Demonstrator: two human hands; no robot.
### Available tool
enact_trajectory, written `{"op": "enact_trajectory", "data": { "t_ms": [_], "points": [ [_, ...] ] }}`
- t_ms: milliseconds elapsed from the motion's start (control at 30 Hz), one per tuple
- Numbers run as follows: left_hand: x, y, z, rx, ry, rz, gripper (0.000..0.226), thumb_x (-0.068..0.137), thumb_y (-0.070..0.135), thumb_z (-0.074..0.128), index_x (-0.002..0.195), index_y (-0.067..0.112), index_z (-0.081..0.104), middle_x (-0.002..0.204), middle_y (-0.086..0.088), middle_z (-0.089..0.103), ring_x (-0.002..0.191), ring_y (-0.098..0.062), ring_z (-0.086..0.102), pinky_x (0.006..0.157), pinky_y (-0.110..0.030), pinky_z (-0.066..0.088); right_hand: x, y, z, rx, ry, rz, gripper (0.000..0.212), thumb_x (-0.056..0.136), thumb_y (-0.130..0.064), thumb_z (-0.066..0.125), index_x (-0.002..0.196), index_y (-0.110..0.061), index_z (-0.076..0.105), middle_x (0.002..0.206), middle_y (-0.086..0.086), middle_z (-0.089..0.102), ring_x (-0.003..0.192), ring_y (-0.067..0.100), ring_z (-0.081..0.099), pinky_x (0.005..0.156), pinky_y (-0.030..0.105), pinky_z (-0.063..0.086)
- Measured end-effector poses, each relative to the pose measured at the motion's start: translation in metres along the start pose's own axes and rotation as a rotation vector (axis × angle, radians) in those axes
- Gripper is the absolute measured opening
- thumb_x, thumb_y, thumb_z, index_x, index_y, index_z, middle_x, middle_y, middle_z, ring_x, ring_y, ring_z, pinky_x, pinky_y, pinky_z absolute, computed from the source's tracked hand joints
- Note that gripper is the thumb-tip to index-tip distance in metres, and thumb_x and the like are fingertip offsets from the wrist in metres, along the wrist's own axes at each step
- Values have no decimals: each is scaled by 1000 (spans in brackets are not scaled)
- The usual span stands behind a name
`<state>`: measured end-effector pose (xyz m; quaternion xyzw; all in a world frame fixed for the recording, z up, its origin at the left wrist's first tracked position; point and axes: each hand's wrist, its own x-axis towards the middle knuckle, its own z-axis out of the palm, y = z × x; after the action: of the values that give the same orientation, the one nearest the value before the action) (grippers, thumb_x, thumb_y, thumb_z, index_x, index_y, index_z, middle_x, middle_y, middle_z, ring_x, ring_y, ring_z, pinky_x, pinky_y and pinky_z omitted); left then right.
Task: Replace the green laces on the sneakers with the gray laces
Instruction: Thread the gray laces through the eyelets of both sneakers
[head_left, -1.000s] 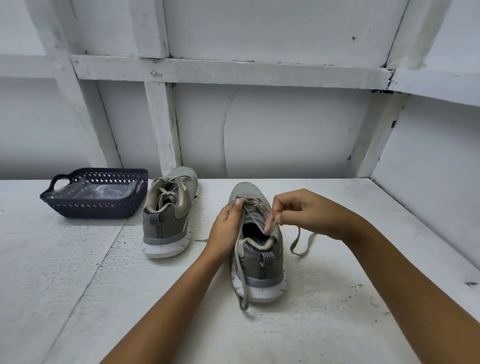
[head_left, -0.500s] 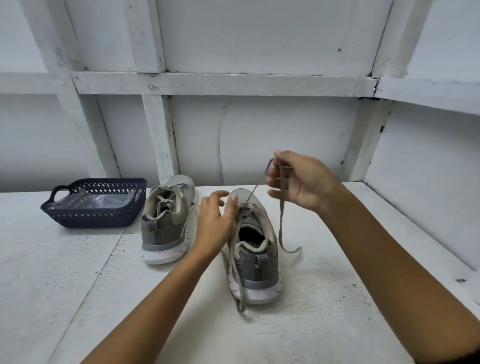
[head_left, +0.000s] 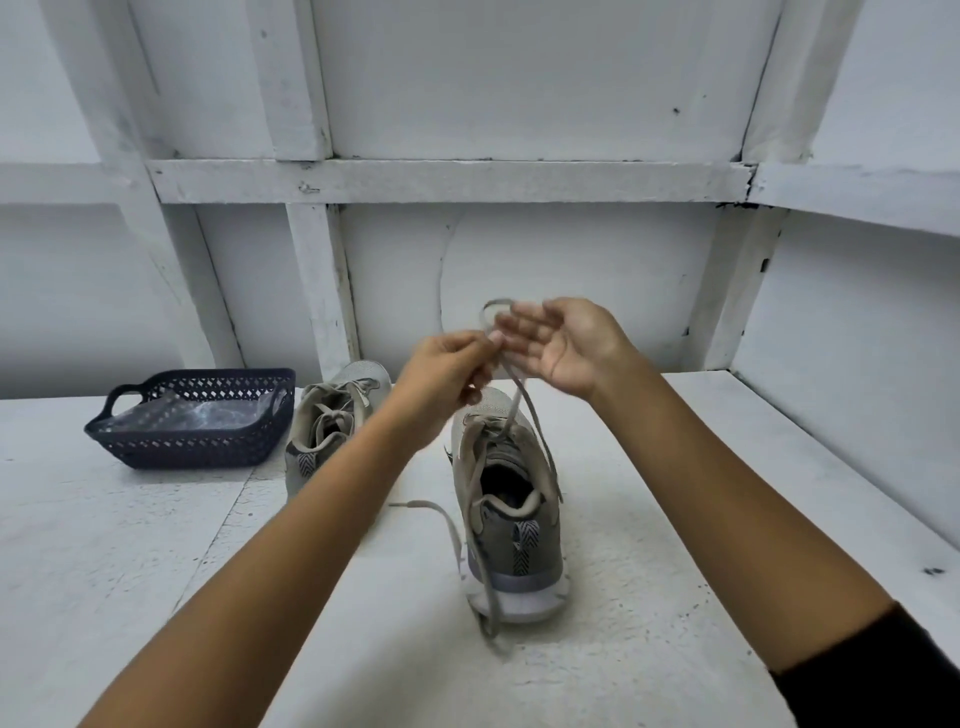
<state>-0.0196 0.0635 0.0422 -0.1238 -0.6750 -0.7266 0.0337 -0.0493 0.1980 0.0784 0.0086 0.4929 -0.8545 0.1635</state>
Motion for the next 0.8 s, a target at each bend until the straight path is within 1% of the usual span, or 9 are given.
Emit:
{"op": "enact_trajectory", "data": {
  "t_ms": [67, 133, 267, 433, 500, 567, 633, 700, 800],
  "points": [
    [13, 8, -11, -54, 50, -13, 20, 96, 10, 49, 82, 7, 63, 50, 8, 49, 47, -4, 40, 44, -16, 29, -1, 13, -15, -187, -49, 125, 38, 101, -22, 26, 105, -3, 58, 79, 9, 70, 74, 22, 66, 69, 35, 51],
    [27, 12, -19, -37, 89, -22, 19, 96, 12, 49, 85, 10, 64, 52, 10, 53, 51, -4, 40, 45, -16, 29, -5, 26, -23, -273, -101, 185, 36, 100, -24, 29, 97, -8, 61, 73, 4, 70, 70, 17, 65, 70, 33, 50],
    [52, 9, -24, 26, 148, -77, 20, 97, 15, 49, 84, 14, 65, 53, 12, 59, 50, -3, 43, 49, -18, 30, -12, 40, -29, -279, -151, 116, 25, 99, -11, 39, 96, -5, 63, 65, -1, 62, 55, 8, 60, 60, 24, 52],
    [69, 10, -21, 73, 205, -84, 20, 96, 17, 50, 83, 17, 64, 57, 11, 64, 54, -3, 50, 54, -20, 33, -17, 45, -40, -255, -211, 86, 19, 94, 1, 44, 97, 0, 63, 63, 1, 65, 55, 8, 63, 60, 22, 56],
    [71, 10, -16, 81, 165, -137, 22, 98, 20, 46, 84, 17, 62, 66, 8, 67, 61, -6, 53, 58, -23, 35, -19, 44, -43, -240, -196, 77, 17, 94, 2, 46, 93, 1, 63, 64, 3, 67, 56, 10, 65, 61, 24, 58],
    [68, 9, -10, 267, 57, -269, 32, 100, 31, 39, 84, 13, 60, 81, 0, 68, 68, -11, 55, 64, -25, 38, -18, 42, -47, -195, -152, 46, 16, 94, 2, 47, 90, 1, 62, 65, 5, 69, 57, 12, 68, 62, 26, 58],
    [61, 4, -6, 656, -45, -341, 41, 100, 39, 37, 92, 6, 61, 94, -6, 63, 78, -17, 55, 70, -28, 41, -14, 41, -51, -141, -79, -23, 14, 94, 1, 47, 89, 1, 61, 65, 6, 70, 58, 13, 69, 62, 27, 58],
    [53, -6, -2, 927, -49, -282, 44, 98, 39, 40, 100, 2, 64, 98, -10, 60, 84, -21, 54, 71, -28, 41, -9, 40, -57, -112, 5, -94, 12, 94, 0, 48, 89, 0, 59, 66, 6, 71, 59, 13, 70, 61, 26, 58],
    [39, -25, 7, 1115, 10, -219, 48, 97, 41, 40, 94, 2, 67, 101, -17, 63, 100, -33, 57, 83, -33, 43, 0, 44, -66, -81, 95, -131, 10, 94, -5, 52, 89, -4, 61, 68, 3, 71, 62, 12, 69, 62, 25, 57]
  ]
}}
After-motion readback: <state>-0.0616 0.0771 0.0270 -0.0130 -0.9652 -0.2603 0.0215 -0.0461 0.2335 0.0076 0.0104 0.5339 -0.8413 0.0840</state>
